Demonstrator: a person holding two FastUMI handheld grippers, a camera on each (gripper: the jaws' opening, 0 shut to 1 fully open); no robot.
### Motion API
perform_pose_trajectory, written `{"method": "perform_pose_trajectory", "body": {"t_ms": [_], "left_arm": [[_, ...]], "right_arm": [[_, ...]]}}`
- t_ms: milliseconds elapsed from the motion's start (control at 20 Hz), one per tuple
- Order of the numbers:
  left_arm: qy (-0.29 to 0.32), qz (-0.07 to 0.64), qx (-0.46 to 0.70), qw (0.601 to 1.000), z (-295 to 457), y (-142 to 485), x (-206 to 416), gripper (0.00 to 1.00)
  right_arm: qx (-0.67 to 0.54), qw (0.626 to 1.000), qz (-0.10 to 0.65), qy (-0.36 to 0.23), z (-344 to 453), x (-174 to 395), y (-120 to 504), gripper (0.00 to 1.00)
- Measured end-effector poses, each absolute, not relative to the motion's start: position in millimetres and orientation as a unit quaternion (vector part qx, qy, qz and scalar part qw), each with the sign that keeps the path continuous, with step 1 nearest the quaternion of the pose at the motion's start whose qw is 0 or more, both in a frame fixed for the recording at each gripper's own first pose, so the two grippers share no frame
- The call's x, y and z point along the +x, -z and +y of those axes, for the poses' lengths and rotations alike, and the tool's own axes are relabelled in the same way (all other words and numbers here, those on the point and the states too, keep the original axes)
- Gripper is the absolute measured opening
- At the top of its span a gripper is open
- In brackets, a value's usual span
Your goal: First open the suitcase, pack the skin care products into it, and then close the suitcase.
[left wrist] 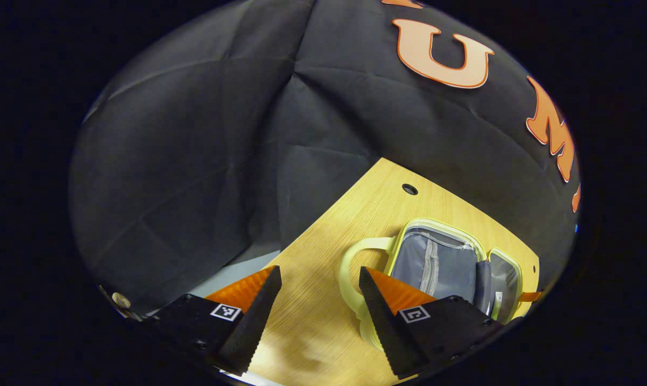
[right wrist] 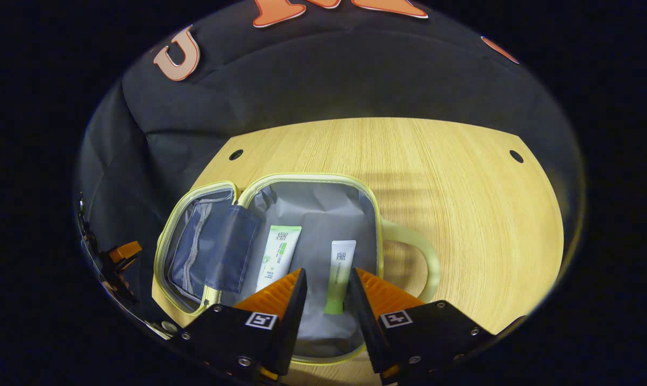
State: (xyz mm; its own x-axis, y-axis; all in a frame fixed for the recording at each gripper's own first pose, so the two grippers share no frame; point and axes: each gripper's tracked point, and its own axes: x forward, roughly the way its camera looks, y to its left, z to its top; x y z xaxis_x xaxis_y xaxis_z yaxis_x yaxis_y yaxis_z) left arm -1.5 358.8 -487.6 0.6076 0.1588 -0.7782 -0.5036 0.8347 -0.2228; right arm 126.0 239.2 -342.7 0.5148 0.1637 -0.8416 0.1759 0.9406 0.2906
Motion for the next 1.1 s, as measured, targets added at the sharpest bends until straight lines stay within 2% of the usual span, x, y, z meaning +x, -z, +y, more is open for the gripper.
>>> {"method": "perform_pose_trajectory", "body": {"t_ms": [100, 150, 200, 400, 500, 550, 600, 700, 750, 800, 850, 900, 1000, 1100], "left_arm": [[-0.169, 0.414, -0.229, 0.864, 357, 504, 5, 0.91], [-0.161, 0.427, -0.237, 0.858, 354, 514, 6, 0.96], [-0.153, 0.433, -0.249, 0.853, 352, 524, 10, 0.91], [-0.132, 0.455, -0.283, 0.834, 345, 556, 17, 0.91], [-0.120, 0.455, -0.290, 0.834, 342, 559, 22, 0.76], [-0.112, 0.456, -0.289, 0.834, 341, 559, 24, 0.71], [-0.101, 0.459, -0.289, 0.834, 336, 562, 29, 0.55], [-0.078, 0.480, -0.280, 0.828, 323, 570, 27, 0.55], [-0.081, 0.480, -0.277, 0.828, 323, 572, 33, 0.49], [-0.080, 0.484, -0.269, 0.829, 323, 570, 33, 0.24], [-0.084, 0.471, -0.267, 0.836, 330, 562, 35, 0.24], [-0.083, 0.456, -0.269, 0.844, 329, 554, 42, 0.14], [-0.070, 0.446, -0.256, 0.855, 324, 543, 42, 0.05], [-0.063, 0.445, -0.227, 0.864, 321, 533, 44, 0.05]], "right_arm": [[0.164, 0.864, 0.475, 0.011, 236, 124, 331, 0.66], [0.161, 0.869, 0.468, 0.014, 236, 122, 323, 0.68], [0.161, 0.872, 0.462, 0.017, 235, 119, 316, 0.70], [0.155, 0.885, 0.438, 0.035, 224, 106, 292, 0.71], [0.149, 0.890, 0.430, 0.044, 215, 98, 280, 0.71], [0.148, 0.892, 0.424, 0.049, 210, 96, 274, 0.71], [0.150, 0.894, 0.419, 0.054, 205, 94, 270, 0.71], [0.154, 0.895, 0.414, 0.066, 197, 91, 265, 0.71], [0.155, 0.896, 0.411, 0.070, 192, 89, 262, 0.72], [0.153, 0.896, 0.410, 0.075, 187, 86, 262, 0.72], [0.150, 0.896, 0.411, 0.079, 182, 82, 261, 0.71], [0.147, 0.896, 0.411, 0.082, 179, 77, 261, 0.72], [0.141, 0.899, 0.407, 0.081, 172, 69, 259, 0.72], [0.136, 0.902, 0.401, 0.080, 169, 65, 258, 0.72]]}}
